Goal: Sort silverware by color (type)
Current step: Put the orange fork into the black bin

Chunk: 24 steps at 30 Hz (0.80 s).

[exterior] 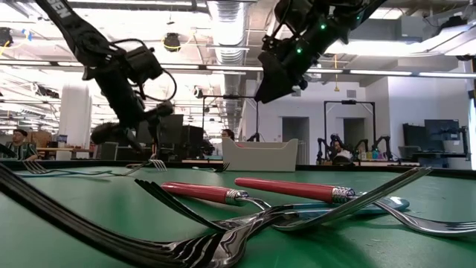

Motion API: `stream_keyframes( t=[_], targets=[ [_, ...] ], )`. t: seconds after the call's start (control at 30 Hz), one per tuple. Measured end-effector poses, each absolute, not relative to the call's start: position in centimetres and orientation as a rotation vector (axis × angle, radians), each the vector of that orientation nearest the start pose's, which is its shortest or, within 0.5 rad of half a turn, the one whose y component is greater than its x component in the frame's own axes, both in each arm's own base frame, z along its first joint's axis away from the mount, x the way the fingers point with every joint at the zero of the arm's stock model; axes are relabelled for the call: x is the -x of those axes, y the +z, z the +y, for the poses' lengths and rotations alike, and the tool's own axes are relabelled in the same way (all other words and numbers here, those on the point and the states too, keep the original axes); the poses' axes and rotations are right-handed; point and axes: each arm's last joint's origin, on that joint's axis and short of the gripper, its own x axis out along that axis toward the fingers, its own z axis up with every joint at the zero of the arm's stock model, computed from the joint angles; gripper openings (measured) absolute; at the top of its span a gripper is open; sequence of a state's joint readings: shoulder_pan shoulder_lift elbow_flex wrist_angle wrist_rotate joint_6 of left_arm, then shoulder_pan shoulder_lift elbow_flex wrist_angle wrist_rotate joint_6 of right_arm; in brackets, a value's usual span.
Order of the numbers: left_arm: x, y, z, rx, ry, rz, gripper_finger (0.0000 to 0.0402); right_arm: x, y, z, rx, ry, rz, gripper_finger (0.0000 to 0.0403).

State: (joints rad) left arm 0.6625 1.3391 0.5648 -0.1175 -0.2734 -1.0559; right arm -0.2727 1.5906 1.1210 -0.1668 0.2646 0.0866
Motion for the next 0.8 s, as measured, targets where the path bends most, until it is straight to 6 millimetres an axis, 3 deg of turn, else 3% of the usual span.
stream_keyframes(
  t=[0.33, 0.67, 0.8],
  targets=[
    [-18.4, 13.5, 14.7, 1.112, 1.362, 0.485, 0.0167, -33.3, 25.1, -9.8, -0.055, -0.528, 0.649, 0.0194],
    [-19.2, 12.3, 15.4, 1.057, 1.358, 0.483, 0.0166, -33.2, 24.9, -9.6, -0.047, -0.522, 0.68, 0.0182],
    [-19.3, 12.0, 15.5, 1.019, 1.354, 0.511, 0.0139, -33.0, 24.4, -9.6, -0.048, -0.521, 0.698, 0.0167]
  ],
)
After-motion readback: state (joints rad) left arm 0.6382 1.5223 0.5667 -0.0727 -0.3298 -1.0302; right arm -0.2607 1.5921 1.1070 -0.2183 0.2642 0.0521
